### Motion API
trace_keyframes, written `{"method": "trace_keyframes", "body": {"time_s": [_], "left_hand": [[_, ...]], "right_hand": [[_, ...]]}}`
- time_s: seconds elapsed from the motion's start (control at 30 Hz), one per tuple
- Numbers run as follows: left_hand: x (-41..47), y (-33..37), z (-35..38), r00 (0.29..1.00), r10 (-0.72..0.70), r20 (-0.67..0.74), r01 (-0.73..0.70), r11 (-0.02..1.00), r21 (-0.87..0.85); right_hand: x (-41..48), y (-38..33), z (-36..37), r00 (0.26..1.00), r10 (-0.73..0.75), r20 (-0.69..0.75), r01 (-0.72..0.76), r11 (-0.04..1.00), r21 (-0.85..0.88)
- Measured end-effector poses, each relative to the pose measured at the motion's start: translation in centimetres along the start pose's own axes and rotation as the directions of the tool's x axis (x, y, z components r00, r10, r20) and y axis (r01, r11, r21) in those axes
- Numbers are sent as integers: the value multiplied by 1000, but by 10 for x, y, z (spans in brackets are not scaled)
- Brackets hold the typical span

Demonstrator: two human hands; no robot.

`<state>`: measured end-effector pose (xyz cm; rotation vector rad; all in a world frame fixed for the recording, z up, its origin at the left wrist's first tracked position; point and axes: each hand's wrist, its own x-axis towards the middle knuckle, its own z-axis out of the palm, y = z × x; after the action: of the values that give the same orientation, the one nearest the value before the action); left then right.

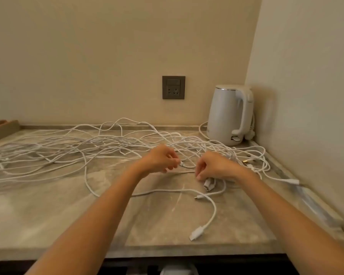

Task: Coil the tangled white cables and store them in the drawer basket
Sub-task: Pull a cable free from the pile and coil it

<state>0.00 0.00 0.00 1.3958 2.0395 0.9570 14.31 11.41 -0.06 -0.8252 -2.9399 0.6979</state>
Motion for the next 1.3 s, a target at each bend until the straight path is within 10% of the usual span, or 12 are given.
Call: {"method": "trace_keyframes", "body": {"time_s": [0.37, 0.53, 0.67, 0.97, 1.17, 1.3], "left_hand": [[11, -10, 16, 994, 77, -82, -36, 906, 422], [17, -6, -2, 909, 50, -413, -33, 998, 48], [20, -4, -24, 823, -52, -565, -64, 981, -185], [31, -4, -59, 755, -89, -650, -185, 921, -342], [42, -4, -76, 701, -223, -677, -161, 876, -455], [48, -17, -68, 710, 168, -683, 99, 937, 334]], "right_hand": [[16, -2, 4, 987, -17, -162, 0, 994, -106], [24, -13, -11, 941, 18, -339, 32, 990, 140], [31, -28, -25, 978, -28, -205, 86, 957, 277], [67, -55, -38, 958, -19, -285, 271, 380, 885], [76, -64, -47, 989, -149, 21, 115, 836, 536], [82, -66, -50, 982, -96, -161, 157, 892, 424]]}}
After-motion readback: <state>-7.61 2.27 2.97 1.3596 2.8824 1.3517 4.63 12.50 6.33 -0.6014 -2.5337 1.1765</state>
